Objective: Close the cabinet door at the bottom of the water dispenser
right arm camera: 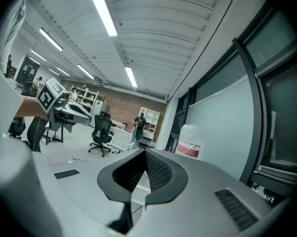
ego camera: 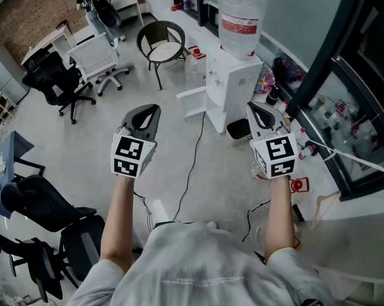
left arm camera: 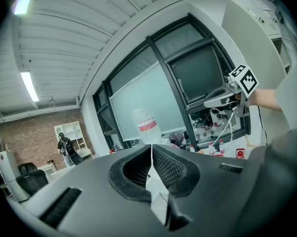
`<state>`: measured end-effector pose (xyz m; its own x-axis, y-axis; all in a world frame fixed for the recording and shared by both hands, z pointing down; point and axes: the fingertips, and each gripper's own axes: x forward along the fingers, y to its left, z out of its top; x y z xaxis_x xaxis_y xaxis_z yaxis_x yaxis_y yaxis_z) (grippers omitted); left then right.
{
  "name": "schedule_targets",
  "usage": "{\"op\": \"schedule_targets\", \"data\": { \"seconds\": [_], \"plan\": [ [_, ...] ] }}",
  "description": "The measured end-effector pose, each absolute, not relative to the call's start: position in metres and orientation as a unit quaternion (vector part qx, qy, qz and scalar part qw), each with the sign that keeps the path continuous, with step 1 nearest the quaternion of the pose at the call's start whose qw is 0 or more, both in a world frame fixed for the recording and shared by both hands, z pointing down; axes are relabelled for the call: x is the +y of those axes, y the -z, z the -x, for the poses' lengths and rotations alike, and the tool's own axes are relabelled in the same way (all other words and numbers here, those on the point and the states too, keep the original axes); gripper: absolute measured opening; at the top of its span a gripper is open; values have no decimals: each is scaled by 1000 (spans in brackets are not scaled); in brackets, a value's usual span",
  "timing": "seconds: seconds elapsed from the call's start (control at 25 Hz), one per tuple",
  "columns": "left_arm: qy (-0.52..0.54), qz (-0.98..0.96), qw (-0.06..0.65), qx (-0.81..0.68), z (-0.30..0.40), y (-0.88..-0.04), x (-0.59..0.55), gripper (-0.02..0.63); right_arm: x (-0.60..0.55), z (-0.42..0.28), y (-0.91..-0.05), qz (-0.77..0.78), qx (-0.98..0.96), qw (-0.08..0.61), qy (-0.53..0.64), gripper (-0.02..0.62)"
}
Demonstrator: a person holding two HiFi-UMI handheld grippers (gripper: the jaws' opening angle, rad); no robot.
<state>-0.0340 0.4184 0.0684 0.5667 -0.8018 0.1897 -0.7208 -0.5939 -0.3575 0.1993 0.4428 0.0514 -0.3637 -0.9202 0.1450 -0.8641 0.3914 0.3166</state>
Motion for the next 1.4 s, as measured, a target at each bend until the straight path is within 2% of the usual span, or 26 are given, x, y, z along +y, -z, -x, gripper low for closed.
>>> {"op": "schedule_targets", "data": {
  "seconds": [0.44, 0.64, 0.68, 0.72, 0.76, 0.8, 1.16, 1.4],
  "plan": [
    [175, 881, 123, 422, -9, -75, 394, 25, 415, -229, -55, -537, -827, 143, 88, 28],
    [171, 880, 113, 429, -19, -81, 390, 36, 411, -243, -54, -535, -835, 102, 81, 28],
    [171, 880, 108, 431, -19, -83, 388, 129, 409, -244, -53, -535, -836, 98, 81, 40],
    [171, 879, 104, 432, -19, -84, 387, 217, 406, -244, -52, -533, -837, 97, 81, 96],
    [172, 879, 102, 433, -19, -84, 386, 221, 404, -243, -53, -530, -838, 101, 82, 159],
    [171, 879, 102, 434, -17, -84, 384, 221, 402, -242, -54, -526, -840, 107, 83, 183],
    [174, 882, 85, 431, -5, -100, 354, 221, 374, -225, -71, -511, -845, 136, 77, 215],
    [165, 884, 70, 431, 16, -126, 285, 221, 317, -217, -91, -528, -832, 156, 70, 250]
  ]
}}
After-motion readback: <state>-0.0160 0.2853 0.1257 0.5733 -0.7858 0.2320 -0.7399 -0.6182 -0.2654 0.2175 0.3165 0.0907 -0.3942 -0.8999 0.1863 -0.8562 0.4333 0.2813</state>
